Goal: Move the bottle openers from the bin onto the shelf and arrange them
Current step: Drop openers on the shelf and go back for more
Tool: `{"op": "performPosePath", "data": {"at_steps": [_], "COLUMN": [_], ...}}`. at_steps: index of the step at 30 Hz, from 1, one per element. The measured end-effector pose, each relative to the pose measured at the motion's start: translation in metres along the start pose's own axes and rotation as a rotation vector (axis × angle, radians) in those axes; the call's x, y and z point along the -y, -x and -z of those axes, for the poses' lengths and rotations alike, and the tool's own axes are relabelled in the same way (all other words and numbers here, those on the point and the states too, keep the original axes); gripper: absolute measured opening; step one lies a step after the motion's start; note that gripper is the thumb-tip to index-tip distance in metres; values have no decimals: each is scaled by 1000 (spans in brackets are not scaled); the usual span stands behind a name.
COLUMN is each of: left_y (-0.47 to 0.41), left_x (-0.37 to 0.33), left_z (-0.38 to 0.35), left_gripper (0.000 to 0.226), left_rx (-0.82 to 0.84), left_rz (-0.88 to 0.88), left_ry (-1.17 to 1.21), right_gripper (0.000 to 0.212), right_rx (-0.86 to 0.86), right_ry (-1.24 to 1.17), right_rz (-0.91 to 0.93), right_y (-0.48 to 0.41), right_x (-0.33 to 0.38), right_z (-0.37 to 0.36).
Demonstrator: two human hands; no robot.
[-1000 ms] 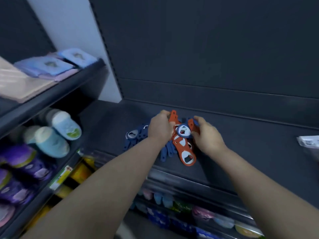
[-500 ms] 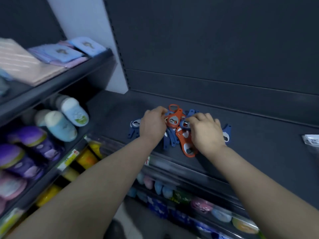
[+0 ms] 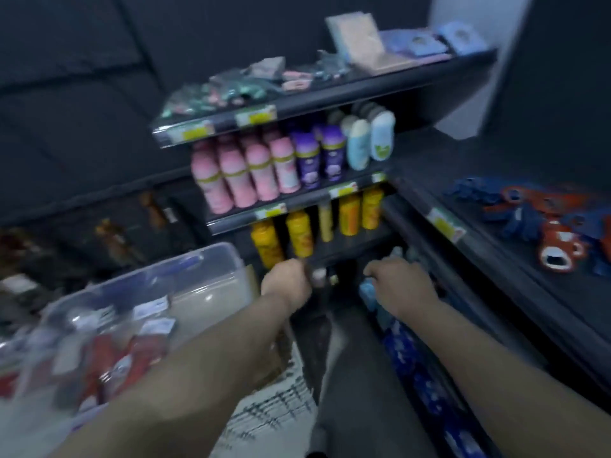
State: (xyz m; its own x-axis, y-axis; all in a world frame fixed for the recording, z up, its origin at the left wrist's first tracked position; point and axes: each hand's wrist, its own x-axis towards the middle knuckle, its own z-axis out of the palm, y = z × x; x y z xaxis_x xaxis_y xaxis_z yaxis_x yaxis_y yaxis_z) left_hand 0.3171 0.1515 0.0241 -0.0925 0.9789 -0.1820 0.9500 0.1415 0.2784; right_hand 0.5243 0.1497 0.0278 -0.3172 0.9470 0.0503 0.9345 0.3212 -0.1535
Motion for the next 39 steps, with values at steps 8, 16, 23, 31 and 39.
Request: {"op": "performPosePath", "data": {"at_steps": [8,16,23,31,39], "left_y": [61,87,74,69,72], "left_x": [183,354,412,410,410], "left_z": [20,34,20,-11,-9], "left_gripper": [41,29,10,40,58], "left_rx": [-84,48,248,209,127], "left_rz": [418,667,626,712,764], "left_ry": [59,29,34,192,215], "right_gripper": [30,33,38,68,51], "right_rx": [77,394,586,579,677], "right_ry": [-50,-107,-177,-595,-529], "right_rz": [310,363,291,50,-10], "right_y": [-33,-87,-98,-103,-133], "right_x": [149,291,384,417,427], "right_z": [-42,-111,-178,-222,-229]}}
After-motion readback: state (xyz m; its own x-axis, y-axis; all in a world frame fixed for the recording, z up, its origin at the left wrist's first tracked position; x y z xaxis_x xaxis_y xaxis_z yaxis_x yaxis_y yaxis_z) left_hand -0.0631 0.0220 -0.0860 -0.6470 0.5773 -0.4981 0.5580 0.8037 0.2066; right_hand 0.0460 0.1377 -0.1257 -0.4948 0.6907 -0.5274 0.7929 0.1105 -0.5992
